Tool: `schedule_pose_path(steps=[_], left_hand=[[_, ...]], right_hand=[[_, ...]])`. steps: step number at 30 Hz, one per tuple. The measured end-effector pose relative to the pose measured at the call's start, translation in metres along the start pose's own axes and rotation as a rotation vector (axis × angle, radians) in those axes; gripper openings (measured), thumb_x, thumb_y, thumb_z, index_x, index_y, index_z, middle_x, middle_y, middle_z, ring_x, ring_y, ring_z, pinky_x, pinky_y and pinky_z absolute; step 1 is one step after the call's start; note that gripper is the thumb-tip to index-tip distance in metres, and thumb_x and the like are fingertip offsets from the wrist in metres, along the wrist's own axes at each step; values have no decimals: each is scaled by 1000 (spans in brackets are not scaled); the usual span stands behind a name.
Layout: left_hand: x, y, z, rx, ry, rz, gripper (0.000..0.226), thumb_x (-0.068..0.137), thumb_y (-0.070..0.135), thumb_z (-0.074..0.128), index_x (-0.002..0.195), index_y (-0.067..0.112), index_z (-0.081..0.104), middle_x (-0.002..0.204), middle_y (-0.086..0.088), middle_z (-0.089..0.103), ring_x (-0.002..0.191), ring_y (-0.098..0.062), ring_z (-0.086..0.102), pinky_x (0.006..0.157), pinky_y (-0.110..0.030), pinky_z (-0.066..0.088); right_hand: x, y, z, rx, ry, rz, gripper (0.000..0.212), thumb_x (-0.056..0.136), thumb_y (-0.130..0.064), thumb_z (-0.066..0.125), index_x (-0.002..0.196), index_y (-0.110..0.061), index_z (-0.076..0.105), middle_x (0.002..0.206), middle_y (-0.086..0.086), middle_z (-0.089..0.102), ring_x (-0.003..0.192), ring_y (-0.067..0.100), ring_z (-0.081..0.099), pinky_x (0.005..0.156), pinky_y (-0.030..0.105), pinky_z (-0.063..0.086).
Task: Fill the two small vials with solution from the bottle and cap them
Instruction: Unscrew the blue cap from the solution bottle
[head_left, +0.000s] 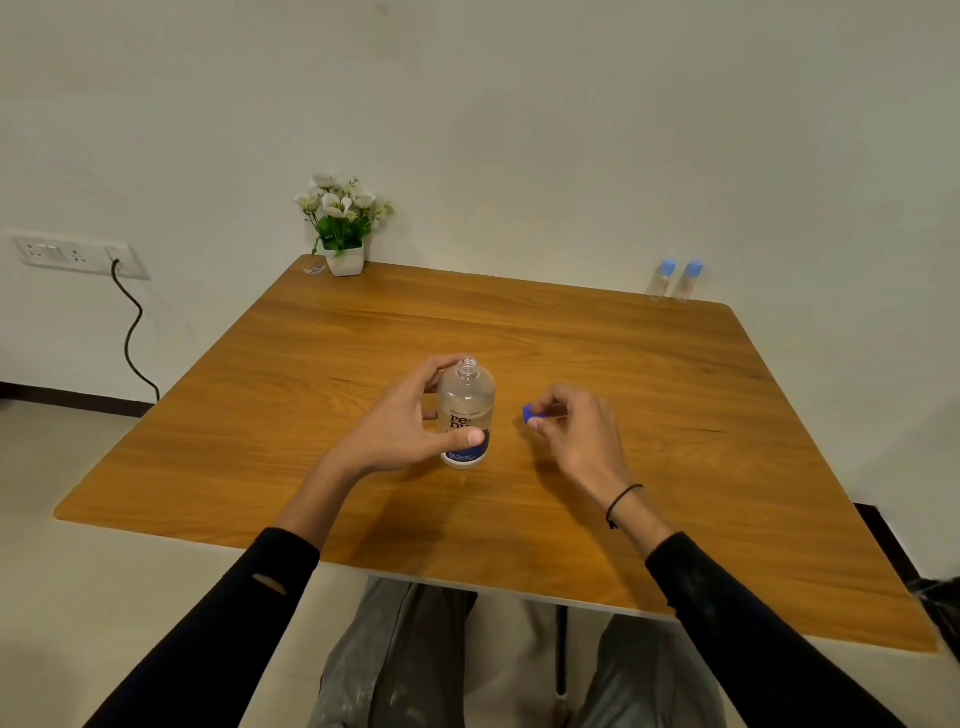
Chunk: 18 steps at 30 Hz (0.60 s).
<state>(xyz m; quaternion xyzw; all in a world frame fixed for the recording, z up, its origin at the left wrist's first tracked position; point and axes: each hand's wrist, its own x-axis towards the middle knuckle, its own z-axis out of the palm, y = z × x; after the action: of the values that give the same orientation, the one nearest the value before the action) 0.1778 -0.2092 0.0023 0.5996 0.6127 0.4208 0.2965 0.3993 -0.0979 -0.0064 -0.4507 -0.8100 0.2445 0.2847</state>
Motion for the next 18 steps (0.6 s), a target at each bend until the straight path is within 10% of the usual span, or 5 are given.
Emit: schedule_pose_path(steps=[6, 11, 18], left_hand=[[-16, 2, 2, -125, 232, 9, 81, 79, 59, 73, 151, 30, 51, 139, 8, 63, 128, -2, 60, 92, -17, 53], [-48, 21, 31, 41, 768, 228, 25, 94, 36, 67, 103, 14, 72, 88, 5, 69, 70, -5, 60, 58, -17, 46], [-45, 43, 110, -39, 605, 180, 14, 93, 19, 74, 81, 12, 71, 59, -2, 62, 49, -12, 49, 45, -30, 42]], right_hand=[[-6, 22, 19, -34, -29, 83, 28, 88, -18, 84, 88, -27, 58, 88, -10, 68, 85, 12, 66, 77, 46, 60], [-7, 29, 17, 51, -51, 67, 49, 85, -15, 87, 110, -26, 47, 101, -8, 65, 90, 11, 68, 82, 39, 62], [-14, 40, -4, 58, 29, 20, 52, 90, -19, 81, 119, -34, 40, 118, -4, 56, 91, 11, 67, 81, 35, 57]])
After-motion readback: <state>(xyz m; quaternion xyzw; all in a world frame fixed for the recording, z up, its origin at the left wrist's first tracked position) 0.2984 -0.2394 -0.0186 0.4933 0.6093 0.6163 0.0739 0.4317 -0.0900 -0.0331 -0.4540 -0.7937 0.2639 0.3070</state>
